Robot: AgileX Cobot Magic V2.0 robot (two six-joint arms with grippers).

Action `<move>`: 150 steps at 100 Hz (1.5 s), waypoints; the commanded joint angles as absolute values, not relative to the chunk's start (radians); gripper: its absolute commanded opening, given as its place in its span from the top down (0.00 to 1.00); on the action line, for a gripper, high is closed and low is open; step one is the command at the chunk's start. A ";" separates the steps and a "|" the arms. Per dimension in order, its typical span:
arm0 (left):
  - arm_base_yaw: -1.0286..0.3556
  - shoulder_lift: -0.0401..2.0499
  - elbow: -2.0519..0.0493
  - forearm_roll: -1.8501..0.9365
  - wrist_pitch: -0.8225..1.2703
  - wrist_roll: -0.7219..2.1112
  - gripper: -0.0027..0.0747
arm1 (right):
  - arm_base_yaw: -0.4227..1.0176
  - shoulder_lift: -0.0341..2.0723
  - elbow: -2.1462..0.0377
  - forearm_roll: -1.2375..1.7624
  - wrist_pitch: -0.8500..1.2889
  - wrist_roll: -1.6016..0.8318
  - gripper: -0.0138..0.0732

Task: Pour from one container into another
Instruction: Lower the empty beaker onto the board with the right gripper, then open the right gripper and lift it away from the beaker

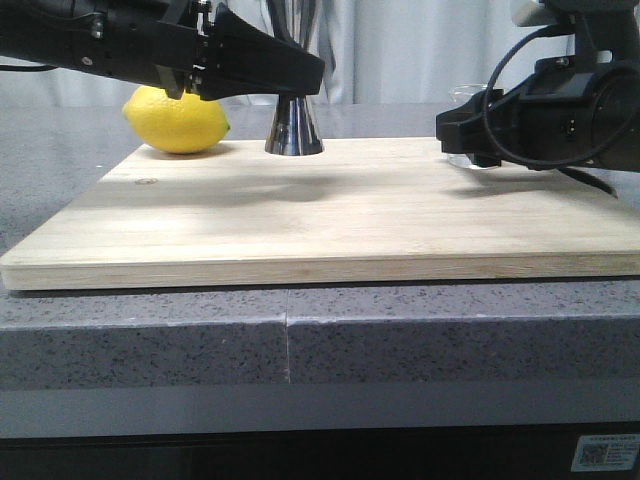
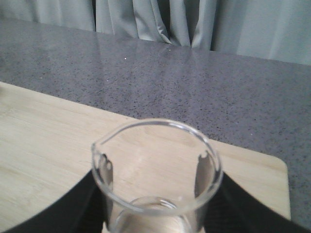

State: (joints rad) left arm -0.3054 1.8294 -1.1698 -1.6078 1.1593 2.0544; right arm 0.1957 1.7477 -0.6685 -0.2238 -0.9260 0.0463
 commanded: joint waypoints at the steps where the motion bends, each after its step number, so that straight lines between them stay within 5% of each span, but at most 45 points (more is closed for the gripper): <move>1: -0.315 1.774 -1.199 -1.678 1.269 2.047 0.99 | 0.188 1.714 -0.691 -0.231 -0.979 0.034 0.51; 66: -0.315 1.774 -1.199 -1.678 1.269 2.047 0.99 | 0.188 1.714 -0.691 -0.231 -0.979 0.034 0.27; 150: -0.315 1.774 -1.199 -1.678 1.269 2.047 0.99 | 0.188 1.621 -0.687 -0.231 -0.844 0.034 0.27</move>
State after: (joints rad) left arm -0.3054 1.8294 -1.1698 -1.6078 1.1593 2.0544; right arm 0.1957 1.6839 -0.6685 -0.2304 -0.7992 0.0463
